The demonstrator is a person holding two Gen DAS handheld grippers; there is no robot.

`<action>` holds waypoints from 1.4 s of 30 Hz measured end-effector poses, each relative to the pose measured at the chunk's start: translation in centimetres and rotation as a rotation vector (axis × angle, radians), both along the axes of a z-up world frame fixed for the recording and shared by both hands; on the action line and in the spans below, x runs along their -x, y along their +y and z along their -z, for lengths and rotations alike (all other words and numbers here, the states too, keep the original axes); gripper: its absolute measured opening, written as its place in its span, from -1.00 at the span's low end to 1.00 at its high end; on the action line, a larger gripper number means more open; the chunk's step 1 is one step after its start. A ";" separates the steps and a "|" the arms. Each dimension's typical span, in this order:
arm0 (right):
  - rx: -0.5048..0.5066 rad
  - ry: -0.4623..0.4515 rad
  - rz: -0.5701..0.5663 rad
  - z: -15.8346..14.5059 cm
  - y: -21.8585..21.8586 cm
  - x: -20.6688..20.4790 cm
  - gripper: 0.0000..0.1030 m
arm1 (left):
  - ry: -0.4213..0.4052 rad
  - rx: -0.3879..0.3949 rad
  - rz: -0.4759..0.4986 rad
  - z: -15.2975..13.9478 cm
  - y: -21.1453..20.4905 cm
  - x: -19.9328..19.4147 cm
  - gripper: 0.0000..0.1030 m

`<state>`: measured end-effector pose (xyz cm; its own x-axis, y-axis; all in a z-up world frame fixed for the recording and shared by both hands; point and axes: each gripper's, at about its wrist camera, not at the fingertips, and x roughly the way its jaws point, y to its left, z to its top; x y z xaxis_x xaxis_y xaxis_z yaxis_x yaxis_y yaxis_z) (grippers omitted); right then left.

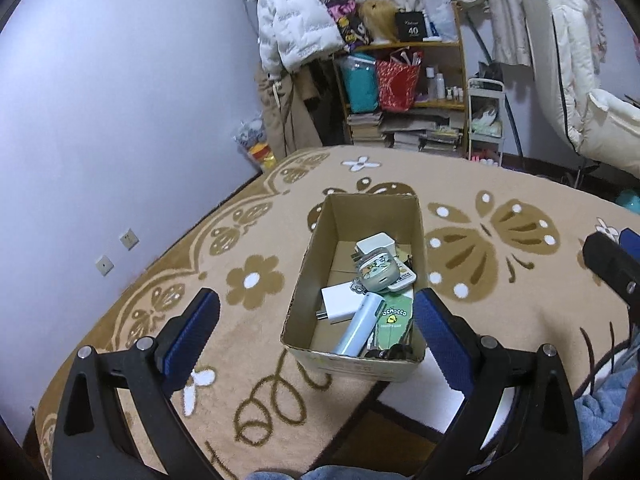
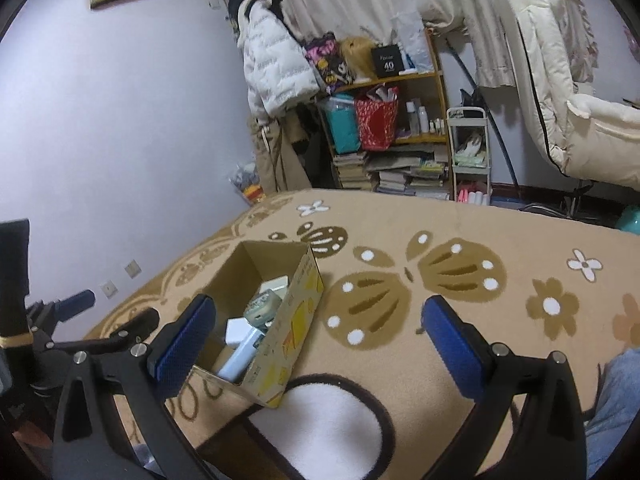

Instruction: Organize rigid objects

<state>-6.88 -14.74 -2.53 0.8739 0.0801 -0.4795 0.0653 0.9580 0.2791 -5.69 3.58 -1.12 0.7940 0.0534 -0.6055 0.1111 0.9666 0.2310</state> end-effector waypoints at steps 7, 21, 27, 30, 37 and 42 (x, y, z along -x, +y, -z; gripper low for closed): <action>0.076 -0.044 0.030 -0.7 0.6 2.1 1.00 | -0.066 0.005 0.008 -0.9 -0.3 2.2 0.88; 0.100 -0.066 0.095 -0.6 0.2 4.2 1.00 | -0.113 0.006 -0.044 -1.3 -0.1 3.3 0.88; 0.120 -0.048 0.095 -0.4 0.2 4.2 1.00 | -0.108 0.024 -0.050 -1.2 0.0 3.2 0.88; 0.130 -0.044 0.100 -0.4 0.1 4.2 1.00 | -0.084 0.027 -0.040 -1.0 0.0 2.8 0.88; 0.135 -0.041 0.104 -0.4 0.1 4.2 1.00 | -0.077 0.012 -0.020 -0.7 -0.6 2.9 0.88; 0.124 -0.037 0.099 -0.4 0.0 4.1 1.00 | -0.078 -0.016 -0.011 -0.4 -1.0 3.2 0.88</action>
